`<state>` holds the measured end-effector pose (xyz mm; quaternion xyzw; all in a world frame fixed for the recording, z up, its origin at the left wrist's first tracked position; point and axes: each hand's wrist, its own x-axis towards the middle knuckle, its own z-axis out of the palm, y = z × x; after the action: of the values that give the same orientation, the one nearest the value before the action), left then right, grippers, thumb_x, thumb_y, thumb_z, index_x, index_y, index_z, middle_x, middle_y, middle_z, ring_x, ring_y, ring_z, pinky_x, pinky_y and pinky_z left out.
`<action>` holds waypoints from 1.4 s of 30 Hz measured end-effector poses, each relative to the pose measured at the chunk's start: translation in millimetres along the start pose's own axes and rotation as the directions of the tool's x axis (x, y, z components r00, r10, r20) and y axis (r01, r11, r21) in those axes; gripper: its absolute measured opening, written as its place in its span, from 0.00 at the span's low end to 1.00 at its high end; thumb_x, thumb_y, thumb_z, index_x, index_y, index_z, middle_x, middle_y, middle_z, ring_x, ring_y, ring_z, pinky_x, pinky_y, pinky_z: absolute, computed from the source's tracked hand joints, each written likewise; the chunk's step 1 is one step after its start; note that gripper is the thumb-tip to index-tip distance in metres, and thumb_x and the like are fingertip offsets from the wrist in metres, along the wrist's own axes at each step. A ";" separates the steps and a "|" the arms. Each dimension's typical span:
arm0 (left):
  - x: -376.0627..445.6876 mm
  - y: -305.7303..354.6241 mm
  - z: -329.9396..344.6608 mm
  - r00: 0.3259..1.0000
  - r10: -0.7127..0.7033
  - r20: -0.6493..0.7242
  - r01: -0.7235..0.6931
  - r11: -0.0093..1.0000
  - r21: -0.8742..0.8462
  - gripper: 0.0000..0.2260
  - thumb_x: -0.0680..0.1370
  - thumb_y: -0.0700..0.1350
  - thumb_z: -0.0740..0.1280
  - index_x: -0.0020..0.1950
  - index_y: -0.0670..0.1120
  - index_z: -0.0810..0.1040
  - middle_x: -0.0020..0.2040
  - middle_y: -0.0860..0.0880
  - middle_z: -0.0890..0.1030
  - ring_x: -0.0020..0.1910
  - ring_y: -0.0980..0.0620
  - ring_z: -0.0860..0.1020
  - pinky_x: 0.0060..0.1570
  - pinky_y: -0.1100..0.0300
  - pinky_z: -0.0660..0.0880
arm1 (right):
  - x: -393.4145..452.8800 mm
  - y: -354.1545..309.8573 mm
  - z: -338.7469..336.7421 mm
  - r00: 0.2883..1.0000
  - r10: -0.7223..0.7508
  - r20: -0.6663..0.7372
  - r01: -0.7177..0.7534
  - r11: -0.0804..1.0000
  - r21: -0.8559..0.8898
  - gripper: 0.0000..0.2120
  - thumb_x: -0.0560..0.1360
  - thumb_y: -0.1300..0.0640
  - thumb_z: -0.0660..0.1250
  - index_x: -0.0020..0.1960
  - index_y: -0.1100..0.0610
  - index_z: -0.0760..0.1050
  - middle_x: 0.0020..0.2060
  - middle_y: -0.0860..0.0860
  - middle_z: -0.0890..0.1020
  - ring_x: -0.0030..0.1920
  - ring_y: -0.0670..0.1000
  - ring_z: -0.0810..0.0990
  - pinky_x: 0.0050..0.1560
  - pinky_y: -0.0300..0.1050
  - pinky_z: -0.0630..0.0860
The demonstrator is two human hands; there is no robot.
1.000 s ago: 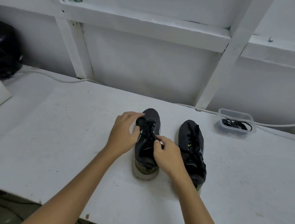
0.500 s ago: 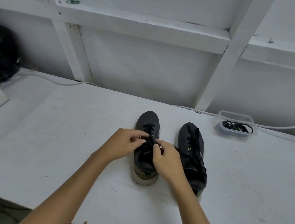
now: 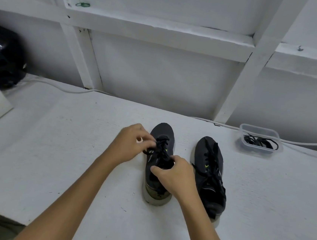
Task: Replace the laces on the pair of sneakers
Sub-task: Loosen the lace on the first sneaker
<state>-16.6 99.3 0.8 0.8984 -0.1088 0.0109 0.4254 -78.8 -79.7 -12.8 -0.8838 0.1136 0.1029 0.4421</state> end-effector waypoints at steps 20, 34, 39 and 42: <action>-6.2 -2.8 18.8 0.978 0.021 0.208 -0.049 0.990 0.131 0.05 0.81 0.47 0.68 0.52 0.55 0.83 0.54 0.61 0.73 0.52 0.63 0.74 0.52 0.68 0.70 | -1.2 4.6 2.7 1.000 -0.021 -0.003 0.022 0.997 0.071 0.11 0.67 0.46 0.75 0.46 0.47 0.78 0.37 0.45 0.84 0.38 0.44 0.83 0.41 0.47 0.84; -8.5 -2.0 -2.8 0.949 -0.140 0.284 0.124 0.990 0.072 0.08 0.76 0.47 0.74 0.46 0.62 0.82 0.44 0.60 0.83 0.44 0.59 0.77 0.43 0.68 0.71 | -2.4 3.4 1.0 1.000 0.002 0.000 -0.002 0.997 0.073 0.12 0.67 0.46 0.75 0.47 0.46 0.78 0.38 0.43 0.84 0.39 0.43 0.83 0.42 0.45 0.83; 3.4 -5.9 -21.2 0.935 -0.352 0.038 0.330 0.827 -0.455 0.02 0.78 0.46 0.72 0.47 0.53 0.85 0.43 0.58 0.85 0.44 0.61 0.80 0.44 0.66 0.71 | -3.9 3.1 -0.1 1.000 0.003 0.011 -0.004 0.994 0.107 0.10 0.67 0.48 0.76 0.45 0.44 0.77 0.39 0.41 0.83 0.40 0.42 0.83 0.43 0.45 0.84; 10.0 -23.7 -36.7 0.702 -0.595 -0.392 0.377 0.777 -0.504 0.03 0.79 0.46 0.69 0.46 0.53 0.80 0.45 0.55 0.82 0.46 0.55 0.79 0.40 0.65 0.70 | -4.1 2.9 -0.2 1.000 0.001 0.009 -0.002 0.994 0.113 0.10 0.67 0.48 0.76 0.45 0.46 0.78 0.39 0.42 0.83 0.41 0.43 0.83 0.44 0.46 0.85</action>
<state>0.7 140.1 7.3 0.7521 0.2594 0.1221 0.5934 -83.5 -81.1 -13.7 -0.8569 0.1177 0.1005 0.4918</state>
